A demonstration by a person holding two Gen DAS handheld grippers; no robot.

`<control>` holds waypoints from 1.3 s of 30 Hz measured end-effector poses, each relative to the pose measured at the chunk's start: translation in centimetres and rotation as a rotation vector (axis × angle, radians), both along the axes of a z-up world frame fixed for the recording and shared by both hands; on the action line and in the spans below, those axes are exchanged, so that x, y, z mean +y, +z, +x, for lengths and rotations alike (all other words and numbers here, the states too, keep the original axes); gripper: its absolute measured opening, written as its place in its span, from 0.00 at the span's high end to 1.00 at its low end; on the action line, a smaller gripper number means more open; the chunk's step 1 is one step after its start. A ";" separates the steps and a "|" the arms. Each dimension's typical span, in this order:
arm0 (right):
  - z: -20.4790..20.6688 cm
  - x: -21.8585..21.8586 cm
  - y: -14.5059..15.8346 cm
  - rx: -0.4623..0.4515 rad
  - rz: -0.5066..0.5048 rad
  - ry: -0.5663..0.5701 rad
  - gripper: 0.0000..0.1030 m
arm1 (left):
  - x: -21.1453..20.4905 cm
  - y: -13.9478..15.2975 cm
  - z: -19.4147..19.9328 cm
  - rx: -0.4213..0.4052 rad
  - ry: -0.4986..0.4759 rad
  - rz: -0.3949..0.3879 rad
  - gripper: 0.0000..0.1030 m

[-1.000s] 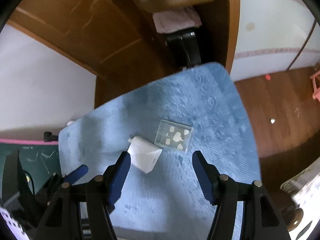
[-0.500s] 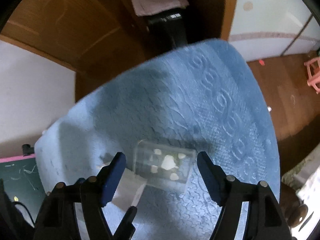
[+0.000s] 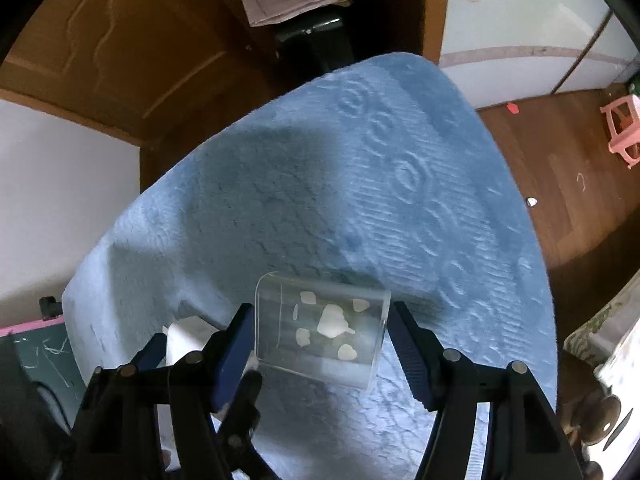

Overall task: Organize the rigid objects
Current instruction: 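Grasp the white adapter with the left tool while the right tool grasps the clear box, then carry the adapter with the left tool while the right tool carries the clear box over the tray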

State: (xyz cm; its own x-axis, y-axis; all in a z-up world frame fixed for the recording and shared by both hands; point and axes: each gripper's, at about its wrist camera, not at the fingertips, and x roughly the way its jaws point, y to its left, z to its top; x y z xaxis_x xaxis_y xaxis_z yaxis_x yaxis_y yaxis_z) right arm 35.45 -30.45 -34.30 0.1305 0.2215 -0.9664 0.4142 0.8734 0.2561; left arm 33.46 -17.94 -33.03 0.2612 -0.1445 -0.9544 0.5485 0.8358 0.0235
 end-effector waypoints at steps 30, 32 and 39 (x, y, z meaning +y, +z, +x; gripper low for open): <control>-15.2 4.2 16.6 -0.319 0.143 0.212 0.35 | 7.4 16.9 -13.9 -0.148 0.158 -0.129 0.43; -17.4 5.4 18.0 -0.345 0.142 0.257 0.35 | 8.5 17.9 -15.8 -0.158 0.170 -0.142 0.43; -26.0 9.5 20.7 -0.423 0.065 0.438 0.35 | 11.7 18.8 -23.0 -0.210 0.235 -0.166 0.43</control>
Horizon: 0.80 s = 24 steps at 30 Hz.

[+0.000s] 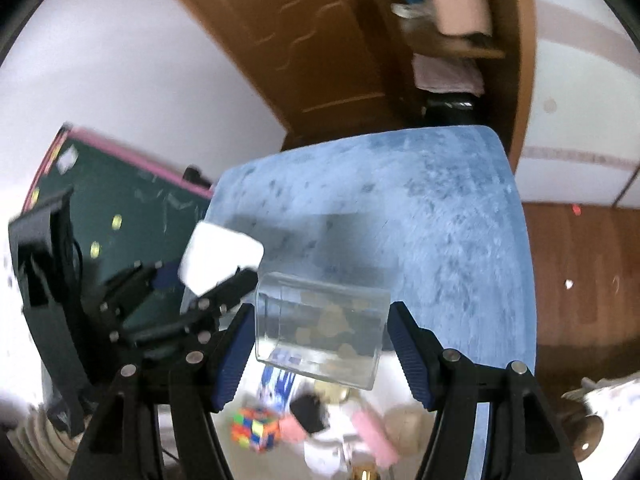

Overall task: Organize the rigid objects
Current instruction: 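Carry the adapter with the left tool while the right tool carries the clear box over the tray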

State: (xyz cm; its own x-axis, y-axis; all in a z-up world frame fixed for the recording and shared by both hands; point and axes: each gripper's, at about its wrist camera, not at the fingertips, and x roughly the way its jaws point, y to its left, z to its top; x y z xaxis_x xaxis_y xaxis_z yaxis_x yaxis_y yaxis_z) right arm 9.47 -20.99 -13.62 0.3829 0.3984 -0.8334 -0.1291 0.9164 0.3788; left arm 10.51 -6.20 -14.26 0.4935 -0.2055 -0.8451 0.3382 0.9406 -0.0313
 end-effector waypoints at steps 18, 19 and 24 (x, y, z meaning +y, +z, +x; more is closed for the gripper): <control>-11.3 2.9 -9.9 0.134 -0.208 0.100 0.35 | 1.6 -8.9 -8.9 0.183 0.119 0.037 0.43; -11.5 2.9 -10.4 0.143 -0.216 0.102 0.34 | 1.6 -9.0 -9.1 0.183 0.117 0.042 0.43; -12.1 2.6 -11.3 0.164 -0.260 0.099 0.34 | 1.0 -9.5 -9.0 0.186 0.112 0.055 0.43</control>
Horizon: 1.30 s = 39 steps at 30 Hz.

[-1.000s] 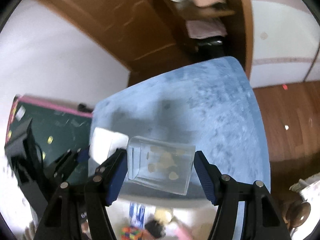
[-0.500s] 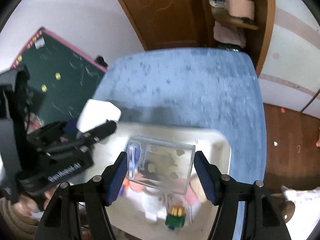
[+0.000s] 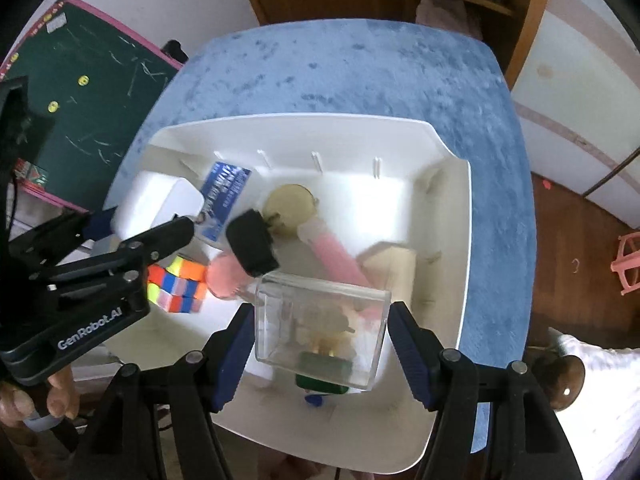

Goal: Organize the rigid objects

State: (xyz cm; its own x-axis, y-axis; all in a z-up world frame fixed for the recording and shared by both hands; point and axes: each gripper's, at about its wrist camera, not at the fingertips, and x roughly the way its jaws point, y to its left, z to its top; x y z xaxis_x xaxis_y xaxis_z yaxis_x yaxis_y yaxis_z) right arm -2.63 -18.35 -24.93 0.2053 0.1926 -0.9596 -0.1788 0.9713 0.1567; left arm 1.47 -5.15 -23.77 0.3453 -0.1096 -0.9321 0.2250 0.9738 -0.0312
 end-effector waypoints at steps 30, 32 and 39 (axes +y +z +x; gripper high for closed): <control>-0.7 -0.5 1.9 -0.047 -0.011 0.007 0.33 | -2.6 5.3 1.0 -0.105 -0.045 0.006 0.20; -0.7 -0.6 3.0 -0.072 0.003 0.006 0.33 | -2.4 6.3 0.4 -0.115 -0.031 0.005 0.20; -1.0 -1.3 7.7 -0.157 0.065 -0.028 0.33 | -1.2 11.3 -1.8 -0.190 0.049 0.016 0.20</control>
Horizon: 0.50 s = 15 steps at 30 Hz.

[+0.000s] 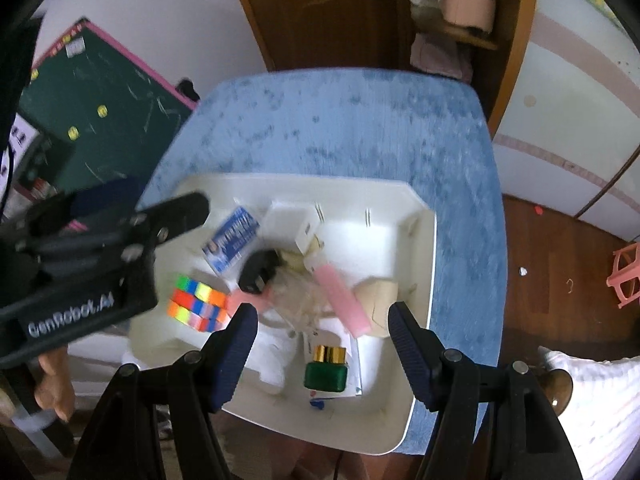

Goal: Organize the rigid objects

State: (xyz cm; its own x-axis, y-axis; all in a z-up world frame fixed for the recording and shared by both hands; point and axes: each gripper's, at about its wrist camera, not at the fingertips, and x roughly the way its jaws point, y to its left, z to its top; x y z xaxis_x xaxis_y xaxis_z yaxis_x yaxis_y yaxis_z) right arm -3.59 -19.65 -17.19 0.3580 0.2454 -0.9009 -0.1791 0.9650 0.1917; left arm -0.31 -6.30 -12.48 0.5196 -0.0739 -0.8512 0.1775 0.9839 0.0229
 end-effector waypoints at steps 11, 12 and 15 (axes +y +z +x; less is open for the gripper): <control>-1.9 -0.1 8.2 -0.178 -0.006 -0.054 0.29 | 2.0 6.0 -3.5 -0.081 0.092 -0.043 0.20; -2.2 -0.1 8.8 -0.193 -0.006 -0.058 0.27 | 2.2 6.3 -3.9 -0.088 0.098 -0.052 0.20; -2.9 0.0 10.2 -0.222 -0.004 -0.057 0.26 | 2.6 7.1 -4.9 -0.099 0.115 -0.072 0.20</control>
